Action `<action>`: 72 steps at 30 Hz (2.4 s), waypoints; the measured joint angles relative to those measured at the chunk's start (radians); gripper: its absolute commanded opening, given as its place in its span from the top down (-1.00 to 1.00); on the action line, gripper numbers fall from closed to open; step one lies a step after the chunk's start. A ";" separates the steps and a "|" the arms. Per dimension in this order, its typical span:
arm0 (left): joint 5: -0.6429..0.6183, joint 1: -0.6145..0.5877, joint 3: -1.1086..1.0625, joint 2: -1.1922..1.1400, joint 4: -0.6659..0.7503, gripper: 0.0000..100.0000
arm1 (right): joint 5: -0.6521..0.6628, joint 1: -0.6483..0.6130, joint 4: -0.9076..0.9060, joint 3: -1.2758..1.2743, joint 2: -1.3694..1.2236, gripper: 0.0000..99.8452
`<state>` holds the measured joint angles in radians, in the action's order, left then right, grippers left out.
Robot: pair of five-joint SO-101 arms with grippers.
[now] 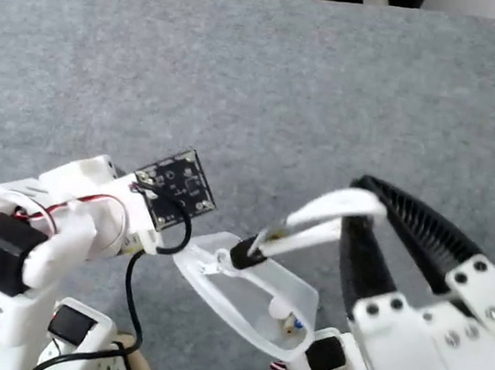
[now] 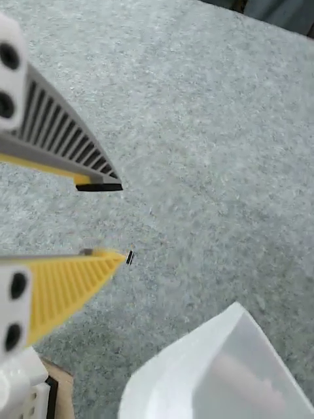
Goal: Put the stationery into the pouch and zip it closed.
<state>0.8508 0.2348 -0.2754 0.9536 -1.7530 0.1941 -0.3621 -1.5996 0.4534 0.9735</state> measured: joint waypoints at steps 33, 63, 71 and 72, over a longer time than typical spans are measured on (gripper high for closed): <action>-0.012 0.365 -0.153 0.000 0.000 0.92 | 0.000 0.012 0.097 -0.187 0.012 0.98; -0.204 0.526 0.015 0.000 0.000 0.65 | 0.000 0.015 0.081 -0.187 0.025 0.98; -0.210 0.597 0.046 0.000 0.000 0.64 | 0.000 0.015 0.081 -0.196 0.025 0.98; -0.210 0.597 0.057 0.000 0.000 0.64 | 0.000 0.015 0.081 -0.207 0.025 0.98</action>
<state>0.6406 0.8316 -0.2186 0.9536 -1.7530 0.1941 -0.3468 -1.5182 0.2463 0.9981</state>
